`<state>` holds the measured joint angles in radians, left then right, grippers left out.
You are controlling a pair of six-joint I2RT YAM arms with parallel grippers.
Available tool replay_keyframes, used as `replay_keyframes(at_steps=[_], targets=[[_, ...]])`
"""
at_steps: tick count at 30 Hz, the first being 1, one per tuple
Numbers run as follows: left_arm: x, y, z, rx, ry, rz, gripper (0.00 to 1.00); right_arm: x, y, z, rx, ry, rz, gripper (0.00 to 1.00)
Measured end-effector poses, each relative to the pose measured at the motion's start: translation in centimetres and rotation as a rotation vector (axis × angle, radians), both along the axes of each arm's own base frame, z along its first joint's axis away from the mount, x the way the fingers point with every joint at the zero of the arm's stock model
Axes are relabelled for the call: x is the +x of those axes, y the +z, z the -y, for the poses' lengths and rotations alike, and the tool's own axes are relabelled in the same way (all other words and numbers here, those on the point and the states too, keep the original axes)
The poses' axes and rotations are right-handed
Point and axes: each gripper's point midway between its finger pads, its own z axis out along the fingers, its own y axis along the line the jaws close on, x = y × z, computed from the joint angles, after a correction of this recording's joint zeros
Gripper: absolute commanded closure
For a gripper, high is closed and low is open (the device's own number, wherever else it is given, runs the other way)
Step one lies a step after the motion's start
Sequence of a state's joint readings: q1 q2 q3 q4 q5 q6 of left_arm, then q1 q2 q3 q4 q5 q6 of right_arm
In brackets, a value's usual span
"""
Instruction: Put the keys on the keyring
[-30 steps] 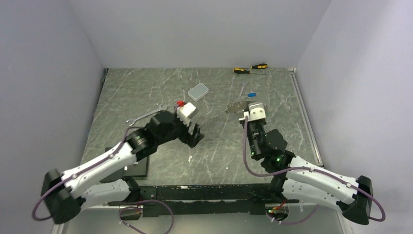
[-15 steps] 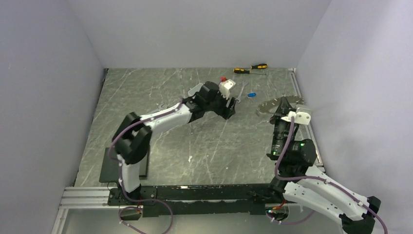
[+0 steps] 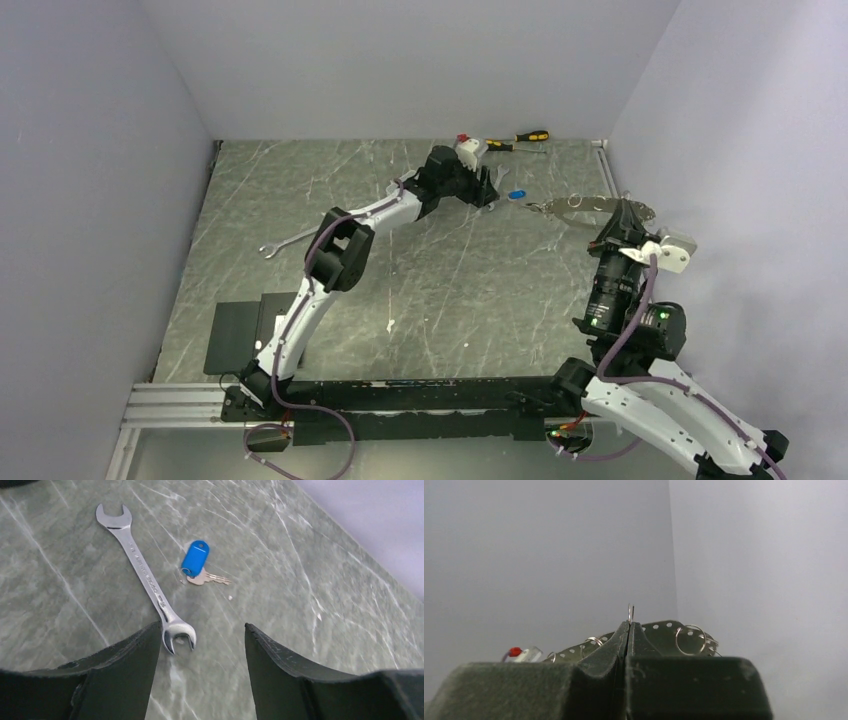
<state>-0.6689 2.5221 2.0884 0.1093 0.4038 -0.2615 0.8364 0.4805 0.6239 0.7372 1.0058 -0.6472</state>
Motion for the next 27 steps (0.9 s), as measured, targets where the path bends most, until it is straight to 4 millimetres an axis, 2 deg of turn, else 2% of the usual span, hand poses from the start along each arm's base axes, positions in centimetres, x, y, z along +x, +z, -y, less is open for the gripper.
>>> replay_keyframes(at_steps=[8, 11, 15, 18, 20, 22, 23, 25, 27], targets=[[4.3, -5.4, 0.8, -0.211, 0.056, -0.132, 0.36, -0.7, -0.9, 0.2, 0.025, 0.06, -0.013, 1.0], [5.1, -4.7, 0.9, -0.303, 0.059, -0.12, 0.36, -0.8, -1.2, 0.2, 0.022, 0.073, -0.022, 1.0], [5.2, -3.2, 1.1, -0.372, 0.052, -0.084, 0.39, -0.6, -1.5, -0.1, 0.01, 0.079, -0.032, 1.0], [4.3, -2.7, 0.6, -0.38, 0.05, -0.081, 0.39, 0.1, -1.9, -1.0, -0.004, 0.091, -0.048, 1.0], [2.6, -2.9, -0.6, -0.353, 0.062, -0.113, 0.41, 1.1, -2.4, -2.1, -0.032, 0.094, -0.076, 1.0], [0.9, -1.7, -1.9, -0.332, 0.075, -0.125, 0.42, 2.4, -3.0, -3.4, -0.07, 0.099, -0.11, 1.0], [-0.2, -0.5, -2.9, -0.322, 0.085, -0.122, 0.43, 3.0, -3.2, -4.0, -0.089, 0.101, -0.127, 1.0], [-2.6, 3.0, -4.9, -0.315, 0.096, -0.095, 0.44, 4.6, -3.5, -5.0, -0.112, 0.101, -0.158, 1.0], [-4.9, 7.5, -6.9, -0.319, 0.098, -0.04, 0.44, 6.2, -3.4, -5.3, -0.114, 0.096, -0.175, 1.0]])
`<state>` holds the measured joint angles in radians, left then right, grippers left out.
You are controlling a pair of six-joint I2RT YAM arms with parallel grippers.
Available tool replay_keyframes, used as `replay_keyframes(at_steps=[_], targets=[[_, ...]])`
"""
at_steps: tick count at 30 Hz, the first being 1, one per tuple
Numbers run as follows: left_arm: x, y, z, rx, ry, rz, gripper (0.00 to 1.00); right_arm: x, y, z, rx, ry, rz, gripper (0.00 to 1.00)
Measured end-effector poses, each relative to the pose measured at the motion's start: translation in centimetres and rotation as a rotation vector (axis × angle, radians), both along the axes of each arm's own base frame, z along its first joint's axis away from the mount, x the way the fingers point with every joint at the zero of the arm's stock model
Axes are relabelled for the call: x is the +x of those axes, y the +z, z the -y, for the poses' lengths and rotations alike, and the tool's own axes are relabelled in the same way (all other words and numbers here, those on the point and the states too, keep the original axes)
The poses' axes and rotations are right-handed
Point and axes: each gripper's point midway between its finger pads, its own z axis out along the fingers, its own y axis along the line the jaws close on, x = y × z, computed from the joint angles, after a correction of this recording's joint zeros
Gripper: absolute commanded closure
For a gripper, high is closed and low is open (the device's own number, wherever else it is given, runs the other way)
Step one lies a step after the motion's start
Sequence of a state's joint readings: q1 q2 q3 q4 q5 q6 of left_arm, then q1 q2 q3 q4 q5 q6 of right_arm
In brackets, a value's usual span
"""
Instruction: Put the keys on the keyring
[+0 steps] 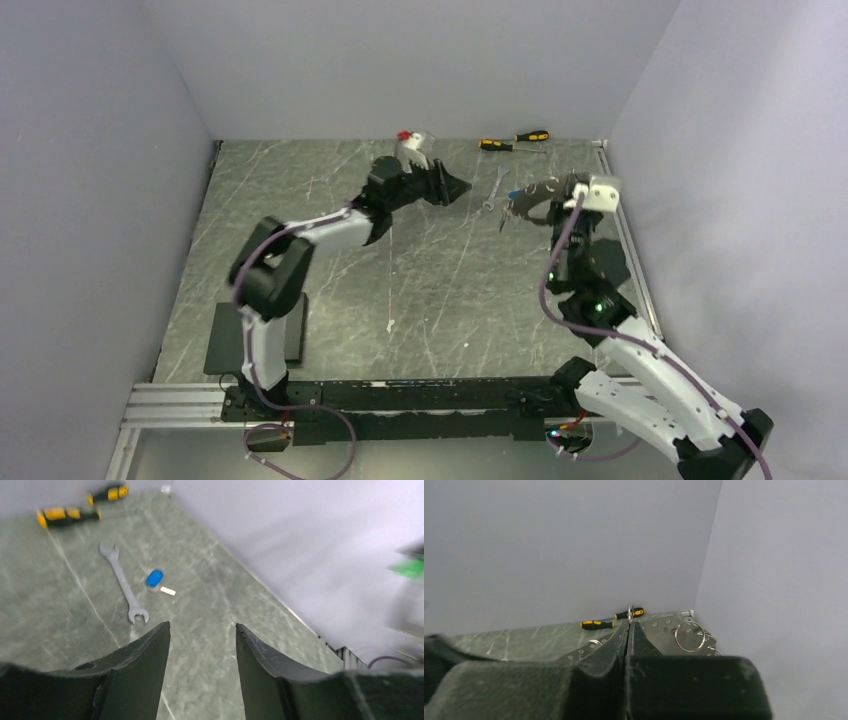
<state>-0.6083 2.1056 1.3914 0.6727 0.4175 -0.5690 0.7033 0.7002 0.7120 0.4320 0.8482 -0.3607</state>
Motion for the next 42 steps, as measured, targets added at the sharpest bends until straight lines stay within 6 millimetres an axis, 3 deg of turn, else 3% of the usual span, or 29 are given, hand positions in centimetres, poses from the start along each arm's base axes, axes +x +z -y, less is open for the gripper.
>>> replay_keyframes(at_steps=[4, 6, 7, 9, 12, 14, 17, 21, 24, 29, 34, 42], targets=[[-5.9, 10.8, -5.1, -0.019, 0.038, 0.171, 0.44, 4.7, -0.1, 0.1, 0.013, -0.022, -0.042, 1.0], [-9.5, 15.1, -8.3, -0.007, 0.071, 0.25, 0.43, 7.7, -0.6, 0.4, 0.022, -0.032, -0.069, 1.0], [-11.3, 16.8, -10.0, 0.002, 0.09, 0.285, 0.43, 8.9, -1.0, 0.5, 0.023, -0.036, -0.085, 1.0], [-13.9, 18.1, -12.4, 0.032, 0.12, 0.313, 0.44, 12.4, -2.9, 0.9, 0.027, -0.04, -0.137, 1.0], [-18.4, 18.0, -16.9, 0.12, 0.17, 0.322, 0.45, 16.8, -6.6, 2.1, 0.032, -0.06, -0.228, 1.0], [-20.8, 16.8, -19.9, 0.19, 0.209, 0.309, 0.45, 20.0, -9.4, 2.8, 0.035, -0.073, -0.291, 1.0], [-23.7, 14.3, -23.5, 0.266, 0.258, 0.281, 0.44, 23.0, -11.9, 4.1, 0.033, -0.096, -0.341, 1.0], [-25.9, 10.1, -26.2, 0.364, 0.278, 0.218, 0.44, 28.2, -13.9, 5.1, 0.032, -0.101, -0.359, 1.0], [-26.9, 7.5, -27.5, 0.425, 0.284, 0.179, 0.44, 30.6, -15.3, 5.4, 0.019, -0.107, -0.363, 1.0], [-27.5, 7.3, -28.5, 0.44, 0.301, 0.193, 0.44, 31.6, -19.4, 5.3, 0.001, -0.096, -0.421, 1.0], [-27.5, 6.8, -28.5, 0.458, 0.294, 0.183, 0.44, 29.4, -24.2, 4.5, 0.0, -0.064, -0.497, 1.0], [-27.6, 6.9, -28.6, 0.455, 0.296, 0.19, 0.44, 23.4, -24.8, 3.0, 0.014, -0.002, -0.575, 1.0]])
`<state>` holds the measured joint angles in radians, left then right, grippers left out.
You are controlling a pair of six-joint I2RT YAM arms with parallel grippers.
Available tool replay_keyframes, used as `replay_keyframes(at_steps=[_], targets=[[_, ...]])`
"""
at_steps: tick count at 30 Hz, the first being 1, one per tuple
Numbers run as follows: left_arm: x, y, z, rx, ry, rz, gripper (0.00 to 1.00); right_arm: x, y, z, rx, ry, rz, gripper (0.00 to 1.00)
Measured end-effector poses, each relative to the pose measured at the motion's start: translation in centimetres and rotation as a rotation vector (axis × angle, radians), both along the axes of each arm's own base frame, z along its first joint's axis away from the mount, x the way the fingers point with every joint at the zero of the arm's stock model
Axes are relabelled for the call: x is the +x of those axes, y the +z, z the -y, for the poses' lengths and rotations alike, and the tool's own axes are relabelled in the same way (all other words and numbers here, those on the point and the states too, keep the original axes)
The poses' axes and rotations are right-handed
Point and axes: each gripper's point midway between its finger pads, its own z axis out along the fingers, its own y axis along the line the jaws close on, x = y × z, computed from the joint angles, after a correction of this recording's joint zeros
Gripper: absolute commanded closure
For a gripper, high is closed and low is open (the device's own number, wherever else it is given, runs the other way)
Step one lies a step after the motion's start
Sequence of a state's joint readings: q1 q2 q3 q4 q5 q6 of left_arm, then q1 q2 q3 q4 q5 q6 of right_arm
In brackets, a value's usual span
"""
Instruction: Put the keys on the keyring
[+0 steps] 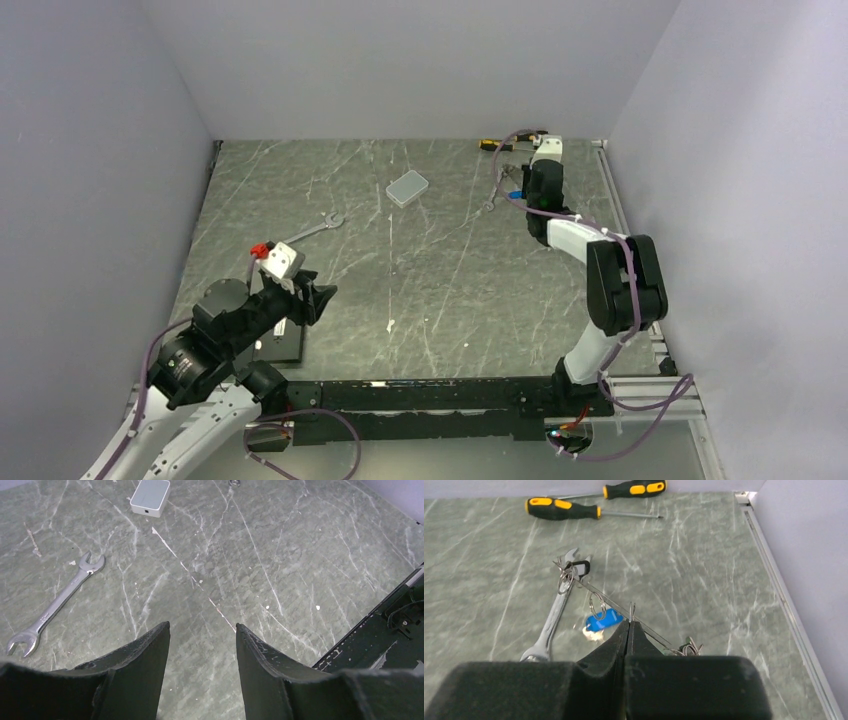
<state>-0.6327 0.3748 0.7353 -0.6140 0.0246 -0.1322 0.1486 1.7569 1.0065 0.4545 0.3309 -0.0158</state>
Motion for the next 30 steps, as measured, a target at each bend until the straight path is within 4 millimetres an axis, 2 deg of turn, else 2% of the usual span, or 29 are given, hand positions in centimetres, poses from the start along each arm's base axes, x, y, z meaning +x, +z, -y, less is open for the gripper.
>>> replay_keyframes(at_steps=[5, 8, 15, 19, 25, 30], targets=[[-0.5, 0.7, -0.3, -0.023, 0.0, 0.032, 0.44, -2.9, 0.4, -1.4, 0.028, 0.037, -0.016, 1.0], [-0.7, 1.1, -0.5, -0.034, 0.0, 0.046, 0.44, -3.5, 0.0, -2.3, 0.046, 0.059, -0.029, 1.0], [-1.0, 1.4, -0.7, -0.046, 0.0, 0.062, 0.44, -6.2, -2.8, -4.6, 0.054, 0.118, -0.12, 1.0], [-1.2, 1.7, -0.9, -0.055, 0.0, 0.074, 0.45, -7.3, -3.5, -5.6, 0.062, 0.139, -0.16, 1.0], [-1.3, 1.8, -0.9, -0.06, 0.0, 0.081, 0.45, -10.2, -2.2, -6.8, 0.087, 0.149, -0.167, 1.0], [-1.3, 1.9, -1.0, -0.062, 0.0, 0.083, 0.46, -12.6, -0.7, -8.7, 0.126, 0.196, -0.146, 1.0]])
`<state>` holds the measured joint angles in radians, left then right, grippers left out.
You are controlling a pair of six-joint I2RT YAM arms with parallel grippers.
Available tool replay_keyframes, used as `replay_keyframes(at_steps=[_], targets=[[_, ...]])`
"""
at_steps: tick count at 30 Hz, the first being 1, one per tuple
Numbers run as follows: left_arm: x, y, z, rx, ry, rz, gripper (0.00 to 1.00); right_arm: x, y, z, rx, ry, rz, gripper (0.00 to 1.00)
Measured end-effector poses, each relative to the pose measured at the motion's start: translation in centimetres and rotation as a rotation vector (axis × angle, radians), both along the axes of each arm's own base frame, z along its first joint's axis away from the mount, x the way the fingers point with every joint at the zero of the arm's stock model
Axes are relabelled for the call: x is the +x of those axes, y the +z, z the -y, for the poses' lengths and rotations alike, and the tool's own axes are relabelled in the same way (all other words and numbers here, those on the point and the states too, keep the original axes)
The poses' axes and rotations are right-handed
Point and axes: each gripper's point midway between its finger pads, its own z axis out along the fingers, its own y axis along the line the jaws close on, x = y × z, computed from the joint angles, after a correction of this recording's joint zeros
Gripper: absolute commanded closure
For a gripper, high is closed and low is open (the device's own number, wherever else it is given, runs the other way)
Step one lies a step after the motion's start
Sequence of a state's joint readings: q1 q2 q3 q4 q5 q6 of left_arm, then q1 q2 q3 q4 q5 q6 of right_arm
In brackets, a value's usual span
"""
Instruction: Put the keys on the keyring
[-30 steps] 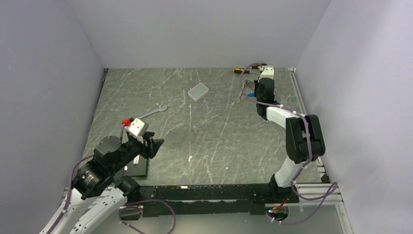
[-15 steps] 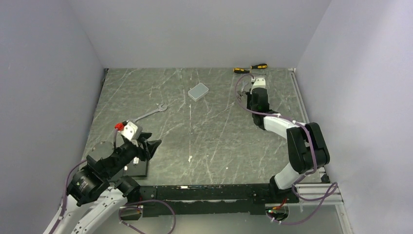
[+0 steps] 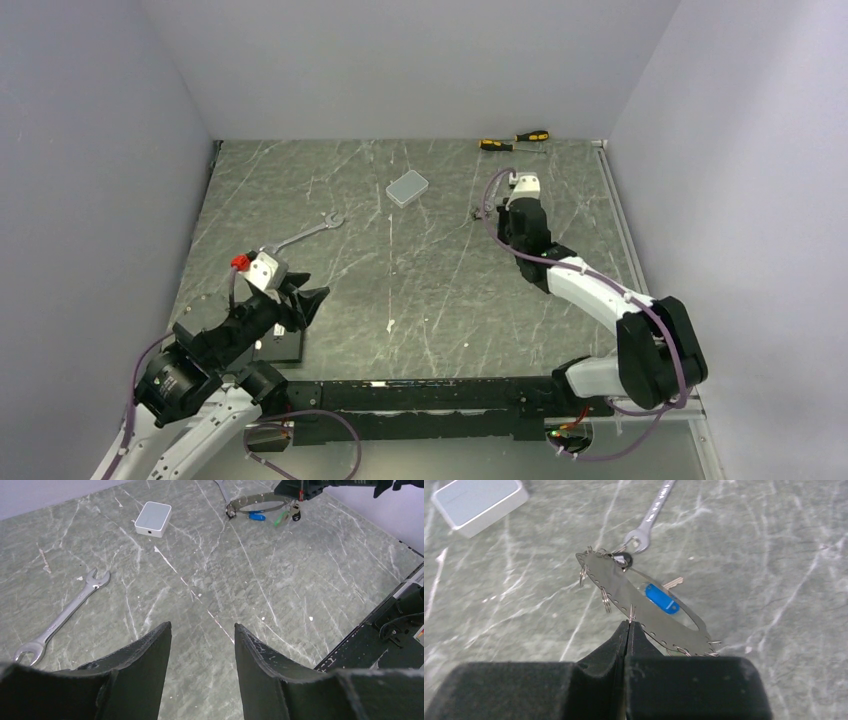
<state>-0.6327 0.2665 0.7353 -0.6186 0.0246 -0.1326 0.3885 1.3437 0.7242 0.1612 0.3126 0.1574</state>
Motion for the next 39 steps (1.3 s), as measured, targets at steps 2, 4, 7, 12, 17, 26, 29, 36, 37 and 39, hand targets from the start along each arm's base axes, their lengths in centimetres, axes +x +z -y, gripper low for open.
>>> replay_keyframes(at_steps=[2, 4, 7, 12, 17, 26, 29, 36, 37, 39], targets=[[-0.1, 0.1, 0.0, -0.003, 0.0, 0.004, 0.46, -1.0, 0.0, -1.2, 0.014, 0.03, -0.004, 1.0], [-0.1, 0.1, -0.1, -0.005, 0.0, 0.007, 0.47, -2.0, -0.4, -2.1, 0.028, 0.053, -0.021, 1.0], [-0.1, 0.2, -0.1, -0.006, 0.0, 0.008, 0.47, -3.7, -1.1, -3.5, 0.048, 0.081, -0.061, 1.0], [-0.1, 0.2, -0.1, -0.006, 0.0, 0.007, 0.48, -6.6, -1.6, -5.5, 0.097, 0.113, -0.13, 1.0], [-0.1, 0.2, -0.1, -0.006, 0.0, 0.007, 0.49, -10.3, 0.1, -8.3, 0.182, 0.175, -0.156, 1.0], [0.7, -0.5, 0.7, 0.015, -0.009, -0.031, 0.54, -8.9, 4.4, -8.9, 0.127, 0.194, -0.008, 1.0], [1.9, -1.7, 2.0, 0.041, -0.023, -0.092, 0.53, -5.6, 7.2, -7.5, 0.097, 0.141, 0.063, 1.0], [6.2, -5.4, 6.8, 0.043, -0.062, -0.222, 0.44, 1.1, 15.1, -1.0, 0.078, -0.022, 0.257, 1.0], [7.3, -6.2, 7.7, 0.042, -0.061, -0.249, 0.43, 1.7, 16.1, -0.1, 0.069, -0.043, 0.279, 1.0], [9.5, -7.9, 9.6, 0.05, -0.054, -0.308, 0.41, 2.3, 17.5, 1.8, 0.046, -0.08, 0.314, 1.0]])
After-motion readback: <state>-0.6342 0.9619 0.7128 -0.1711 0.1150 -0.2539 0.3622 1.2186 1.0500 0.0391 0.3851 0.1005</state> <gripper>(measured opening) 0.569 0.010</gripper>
